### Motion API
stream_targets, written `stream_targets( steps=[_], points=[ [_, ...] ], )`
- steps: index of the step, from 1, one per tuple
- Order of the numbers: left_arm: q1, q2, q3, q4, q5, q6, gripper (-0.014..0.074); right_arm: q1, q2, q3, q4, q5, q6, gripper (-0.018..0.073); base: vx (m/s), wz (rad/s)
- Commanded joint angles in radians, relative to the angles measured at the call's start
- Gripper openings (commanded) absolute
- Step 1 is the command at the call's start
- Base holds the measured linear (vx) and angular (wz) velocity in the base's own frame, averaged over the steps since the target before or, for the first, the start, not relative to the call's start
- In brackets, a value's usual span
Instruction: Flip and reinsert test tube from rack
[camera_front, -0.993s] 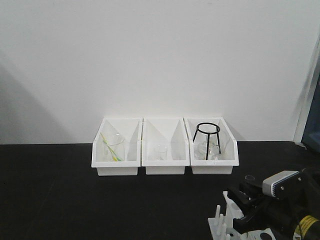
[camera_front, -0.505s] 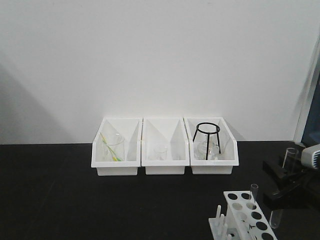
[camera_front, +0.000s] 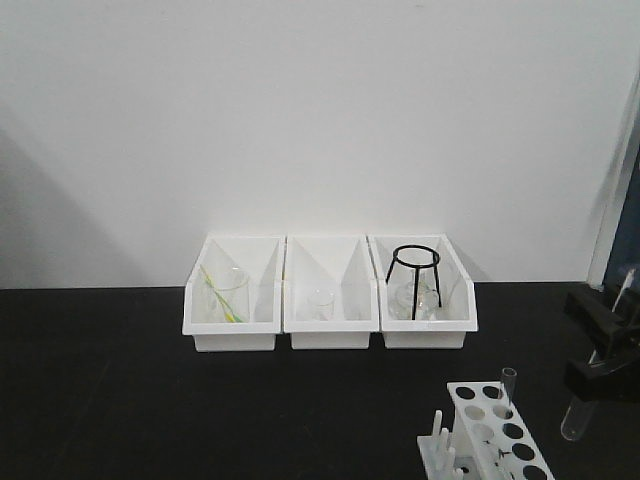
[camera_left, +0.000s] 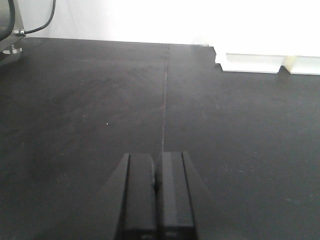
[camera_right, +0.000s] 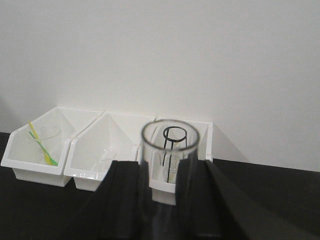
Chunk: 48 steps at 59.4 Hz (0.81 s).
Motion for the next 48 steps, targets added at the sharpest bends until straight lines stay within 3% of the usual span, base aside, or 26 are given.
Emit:
stream_targets(
  steps=[1,18,31,35,48],
  points=[
    [-0.007,-0.011,0.000,-0.004,-0.086,0.000,-0.0006,-0.003,-0.020,-0.028,0.010,-0.058,0.004,0.0156,0.00,0.00],
    [-0.007,-0.011,0.000,-0.004,-0.086,0.000,-0.0006,-0.003,-0.033,-0.029,0.009,-0.034,0.004,0.0156,0.00,0.00],
    [-0.007,-0.011,0.000,-0.004,-0.086,0.000,-0.0006,-0.003,-0.066,-0.110,-0.045,0.079,0.004,0.0159,0.00,0.00],
    [-0.007,-0.011,0.000,-0.004,-0.086,0.000,-0.0006,-0.003,-0.066,-0.117,-0.133,0.083,0.005,0.0159,0.00,0.00],
    [-0.007,-0.011,0.000,-0.004,-0.086,0.000,-0.0006,-0.003,-0.066,-0.121,-0.794,0.020,0.122,0.0162,0.00,0.00]
  ],
)
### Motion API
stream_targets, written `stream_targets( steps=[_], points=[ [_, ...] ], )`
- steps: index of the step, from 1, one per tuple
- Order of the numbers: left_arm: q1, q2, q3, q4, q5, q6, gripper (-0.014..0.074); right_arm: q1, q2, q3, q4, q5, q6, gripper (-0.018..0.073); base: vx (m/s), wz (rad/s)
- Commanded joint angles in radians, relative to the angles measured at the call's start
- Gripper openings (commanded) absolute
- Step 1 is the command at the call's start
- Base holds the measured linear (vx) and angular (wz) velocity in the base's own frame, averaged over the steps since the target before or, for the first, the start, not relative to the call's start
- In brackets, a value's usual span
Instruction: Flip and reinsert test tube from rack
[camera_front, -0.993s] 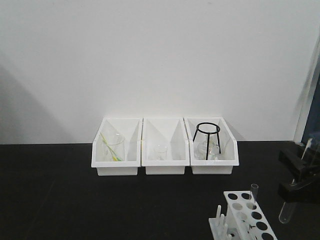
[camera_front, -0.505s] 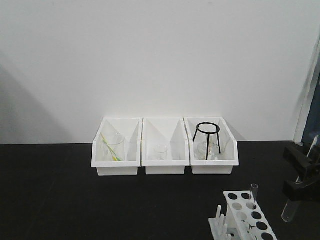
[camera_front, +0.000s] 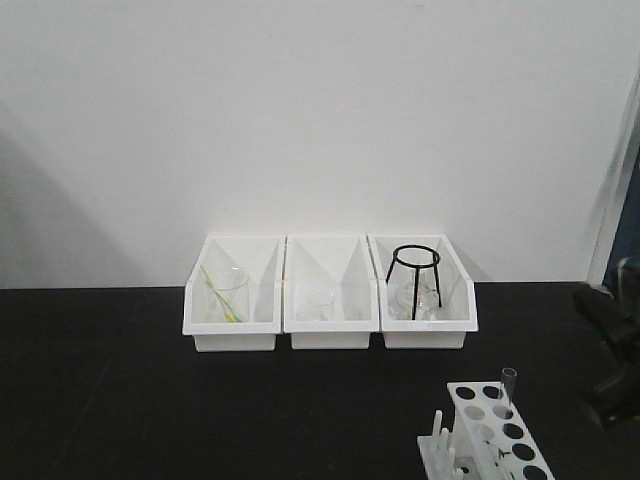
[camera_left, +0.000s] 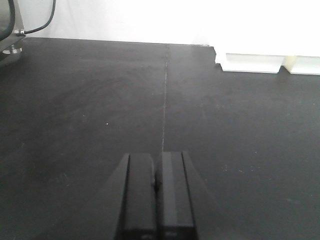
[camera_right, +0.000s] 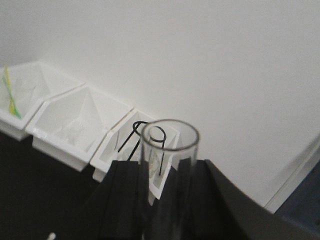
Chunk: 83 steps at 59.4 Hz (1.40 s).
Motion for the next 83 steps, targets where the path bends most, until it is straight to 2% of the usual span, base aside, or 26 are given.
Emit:
stream_targets(
  steps=[1,8,16,27,40,46,55,62,71,77,83],
  points=[
    [-0.007,-0.011,0.000,-0.004,-0.086,0.000,-0.0006,-0.003,-0.016,-0.038,-0.283,-0.089,0.044,0.0162,0.00,0.00],
    [-0.007,-0.011,0.000,-0.004,-0.086,0.000,-0.0006,-0.003,-0.016,-0.038,-0.452,-0.119,0.037,0.0162,0.00,0.00],
    [-0.007,-0.011,0.000,-0.004,-0.086,0.000,-0.0006,-0.003,-0.016,-0.039,-0.631,-0.117,-0.073,0.0162,0.00,0.00],
    [-0.007,-0.011,0.000,-0.004,-0.086,0.000,-0.0006,-0.003,-0.016,-0.039,-0.638,0.026,-0.279,0.0162,0.00,0.00],
    [-0.007,-0.011,0.000,-0.004,-0.086,0.000,-0.0006,-0.003,-0.016,-0.039,-0.636,0.081,-0.288,0.0162,0.00,0.00],
    [-0.007,-0.011,0.000,-0.004,-0.086,0.000,-0.0006,-0.003,-0.016,-0.039,-0.571,0.080,-0.210,0.0162,0.00,0.00],
    [-0.007,-0.011,0.000,-0.004,-0.086,0.000,-0.0006,-0.003,-0.016,-0.039,-0.328,0.091,0.036,0.0162,0.00,0.00],
    [-0.007,-0.011,0.000,-0.004,-0.086,0.000,-0.0006,-0.003,-0.016,-0.039,-0.233,0.091,0.183,0.0162,0.00,0.00],
    [-0.007,-0.011,0.000,-0.004,-0.086,0.000,-0.0006,-0.003,-0.013,-0.039,-0.039,0.083,0.412,0.0162,0.00,0.00],
    [-0.007,-0.011,0.000,-0.004,-0.086,0.000,-0.0006,-0.003,-0.004,-0.037,0.040,0.072,0.460,0.0162,0.00,0.00],
    [-0.007,-0.011,0.000,-0.004,-0.086,0.000,-0.0006,-0.004,0.015,-0.037,0.059,0.034,0.461,0.0162,0.00,0.00]
  ],
)
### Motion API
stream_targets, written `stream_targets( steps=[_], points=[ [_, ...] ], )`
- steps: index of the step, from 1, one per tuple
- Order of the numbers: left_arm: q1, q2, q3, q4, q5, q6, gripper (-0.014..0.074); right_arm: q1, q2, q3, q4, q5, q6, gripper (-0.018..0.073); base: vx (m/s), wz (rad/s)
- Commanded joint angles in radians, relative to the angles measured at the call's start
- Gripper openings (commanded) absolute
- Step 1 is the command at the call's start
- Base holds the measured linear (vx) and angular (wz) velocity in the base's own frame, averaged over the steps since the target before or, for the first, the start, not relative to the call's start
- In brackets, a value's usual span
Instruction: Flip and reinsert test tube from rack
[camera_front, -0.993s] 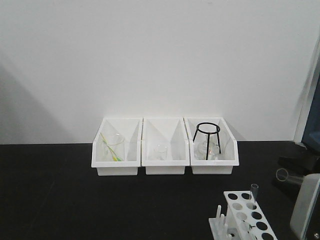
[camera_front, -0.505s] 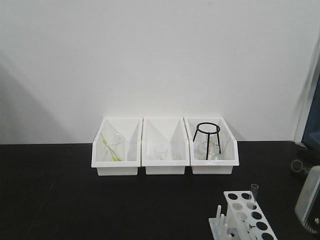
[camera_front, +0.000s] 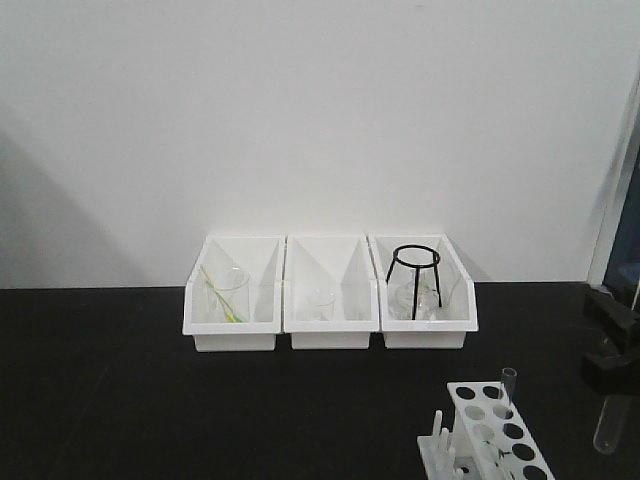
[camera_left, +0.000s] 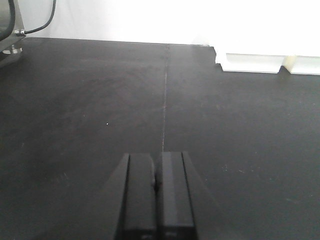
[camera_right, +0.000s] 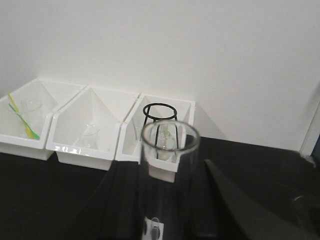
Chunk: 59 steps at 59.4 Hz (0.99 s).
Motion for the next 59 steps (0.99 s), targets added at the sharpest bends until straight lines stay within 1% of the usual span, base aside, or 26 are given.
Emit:
stream_targets(
  steps=[1,5,8,12,15,18,19,22,23,25,26,28,32,35,39,46,52,59],
  points=[
    [-0.007,-0.011,0.000,-0.004,-0.086,0.000,-0.0006,-0.004,0.008,-0.037,0.044,-0.058,0.015,0.0162,0.00,0.00],
    [-0.007,-0.011,0.000,-0.004,-0.086,0.000,-0.0006,-0.004,0.025,-0.037,0.068,-0.072,0.012,0.0162,0.00,0.00],
    [-0.007,-0.011,0.000,-0.004,-0.086,0.000,-0.0006,-0.004,0.042,-0.036,0.106,-0.082,-0.005,0.0162,0.00,0.00],
    [-0.007,-0.011,0.000,-0.004,-0.086,0.000,-0.0006,-0.004,0.064,-0.036,0.209,-0.106,-0.069,0.0162,0.00,0.00],
    [-0.007,-0.011,0.000,-0.004,-0.086,0.000,-0.0006,-0.004,0.080,-0.036,0.303,-0.121,-0.166,0.0162,0.00,0.00],
    [-0.007,-0.011,0.000,-0.004,-0.086,0.000,-0.0006,-0.004,0.096,-0.036,0.409,-0.147,-0.293,0.0162,0.00,0.00],
    [-0.007,-0.011,0.000,-0.004,-0.086,0.000,-0.0006,-0.004,0.102,-0.036,0.459,-0.161,-0.350,0.0163,0.00,0.00],
    [-0.007,-0.011,0.000,-0.004,-0.086,0.000,-0.0006,-0.004,0.114,-0.036,0.564,-0.192,-0.468,0.0163,0.00,0.00],
    [-0.007,-0.011,0.000,-0.004,-0.086,0.000,-0.0006,-0.004,0.117,-0.036,0.619,-0.205,-0.514,0.0163,0.00,0.00],
    [-0.007,-0.011,0.000,-0.004,-0.086,0.000,-0.0006,-0.004,0.124,-0.036,0.693,-0.220,-0.571,0.0164,0.00,0.00],
    [-0.007,-0.011,0.000,-0.004,-0.086,0.000,-0.0006,-0.004,0.127,-0.036,0.745,-0.231,-0.609,0.0164,0.00,0.00],
    [-0.007,-0.011,0.000,-0.004,-0.086,0.000,-0.0006,-0.003,0.132,-0.036,0.819,-0.243,-0.654,0.0165,0.00,0.00],
    [-0.007,-0.011,0.000,-0.004,-0.086,0.000,-0.0006,-0.003,0.138,-0.036,0.926,-0.256,-0.741,0.0165,0.00,0.00],
    [-0.007,-0.011,0.000,-0.004,-0.086,0.000,-0.0006,0.009,0.139,-0.036,0.971,-0.257,-0.786,0.0167,0.00,0.00],
    [-0.007,-0.011,0.000,-0.004,-0.086,0.000,-0.0006,0.032,0.147,-0.036,1.006,-0.256,-0.855,0.0169,0.00,0.00],
    [-0.007,-0.011,0.000,-0.004,-0.086,0.000,-0.0006,0.115,0.179,-0.036,1.063,-0.255,-0.976,0.0171,0.00,0.00],
    [-0.007,-0.011,0.000,-0.004,-0.086,0.000,-0.0006,0.157,0.215,-0.036,1.046,-0.257,-1.024,0.0172,0.00,0.00],
    [-0.007,-0.011,0.000,-0.004,-0.086,0.000,-0.0006,0.168,0.258,-0.036,1.046,-0.295,-1.025,0.0172,0.00,0.00]
  ],
)
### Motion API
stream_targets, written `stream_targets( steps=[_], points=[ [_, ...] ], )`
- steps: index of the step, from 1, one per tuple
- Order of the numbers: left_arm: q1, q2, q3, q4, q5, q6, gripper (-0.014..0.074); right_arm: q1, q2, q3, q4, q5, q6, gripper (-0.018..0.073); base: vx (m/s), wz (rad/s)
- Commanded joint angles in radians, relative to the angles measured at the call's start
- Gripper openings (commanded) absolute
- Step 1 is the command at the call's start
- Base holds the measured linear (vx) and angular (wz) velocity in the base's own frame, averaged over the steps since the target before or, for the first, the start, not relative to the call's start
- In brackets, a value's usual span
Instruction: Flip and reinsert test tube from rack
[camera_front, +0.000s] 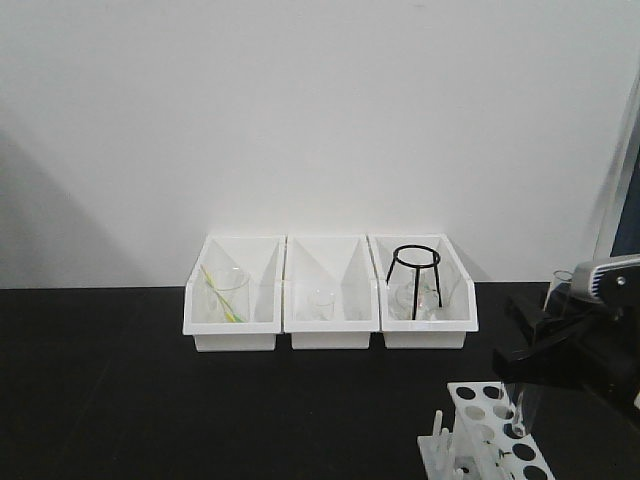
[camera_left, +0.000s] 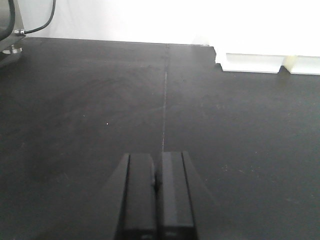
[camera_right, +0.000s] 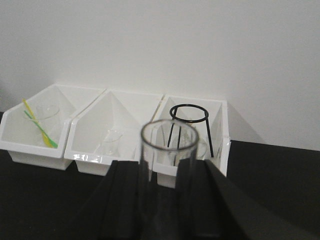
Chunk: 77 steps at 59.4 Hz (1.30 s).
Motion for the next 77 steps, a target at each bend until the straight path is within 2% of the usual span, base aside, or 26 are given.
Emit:
stream_targets(
  steps=[1,19,44,62,77],
  points=[
    [-0.007,-0.011,0.000,-0.004,-0.086,0.000,-0.0006,0.004,0.005,-0.036,0.002,-0.128,-0.020,0.0172,0.00,0.00],
    [-0.007,-0.011,0.000,-0.004,-0.086,0.000,-0.0006,0.004,0.126,-0.032,0.007,-0.334,-0.018,0.0172,0.00,0.00],
    [-0.007,-0.011,0.000,-0.004,-0.086,0.000,-0.0006,0.004,0.174,0.007,0.007,-0.329,-0.020,0.0172,0.00,0.00],
    [-0.007,-0.011,0.000,-0.004,-0.086,0.000,-0.0006,0.004,0.241,0.142,0.006,-0.529,-0.019,0.0172,0.00,0.00],
    [-0.007,-0.011,0.000,-0.004,-0.086,0.000,-0.0006,0.004,0.307,0.162,-0.019,-0.534,-0.020,0.0200,0.00,0.00]
  ],
)
